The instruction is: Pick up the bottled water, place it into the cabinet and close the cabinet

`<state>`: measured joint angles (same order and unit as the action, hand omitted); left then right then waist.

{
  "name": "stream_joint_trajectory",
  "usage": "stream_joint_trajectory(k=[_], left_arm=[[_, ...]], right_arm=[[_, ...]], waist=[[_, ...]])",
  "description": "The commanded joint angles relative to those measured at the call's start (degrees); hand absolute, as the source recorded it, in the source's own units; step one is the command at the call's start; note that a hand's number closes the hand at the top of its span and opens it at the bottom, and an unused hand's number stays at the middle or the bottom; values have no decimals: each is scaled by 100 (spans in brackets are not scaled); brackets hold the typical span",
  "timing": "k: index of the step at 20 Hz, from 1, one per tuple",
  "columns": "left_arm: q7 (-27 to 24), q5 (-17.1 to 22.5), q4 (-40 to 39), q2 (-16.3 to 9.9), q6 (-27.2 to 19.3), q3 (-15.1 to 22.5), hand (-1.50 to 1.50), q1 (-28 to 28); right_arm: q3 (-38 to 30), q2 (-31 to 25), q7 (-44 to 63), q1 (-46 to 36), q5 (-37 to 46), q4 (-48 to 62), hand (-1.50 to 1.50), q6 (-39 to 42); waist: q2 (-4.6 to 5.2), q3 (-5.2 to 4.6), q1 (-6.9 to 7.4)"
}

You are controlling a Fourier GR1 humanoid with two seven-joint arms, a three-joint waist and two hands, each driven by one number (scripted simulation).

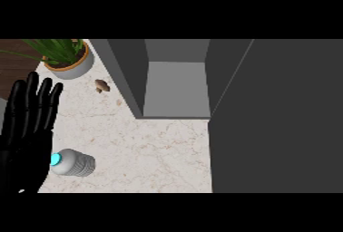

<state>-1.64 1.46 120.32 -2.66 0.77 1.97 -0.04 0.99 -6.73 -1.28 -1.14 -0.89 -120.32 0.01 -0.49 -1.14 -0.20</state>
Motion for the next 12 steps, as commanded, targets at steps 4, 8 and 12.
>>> stream_joint_trajectory(k=[4, 8, 12], left_arm=[[-89, 2077, 22, -1107, 1898, -707, -150, 171], [404, 2870, -554, -1632, 2834, -464, -150, 810], [545, 4194, -419, -2415, 3621, -1274, -150, 1546]], right_arm=[[-117, -4, 16, 294, -319, -417, -150, 125], [435, 238, 717, 928, -686, -235, -150, 279], [316, -37, 1076, 1690, -1136, -1055, -150, 548]], waist=[[26, 103, 20], [63, 94, 14], [-3, 109, 36]])
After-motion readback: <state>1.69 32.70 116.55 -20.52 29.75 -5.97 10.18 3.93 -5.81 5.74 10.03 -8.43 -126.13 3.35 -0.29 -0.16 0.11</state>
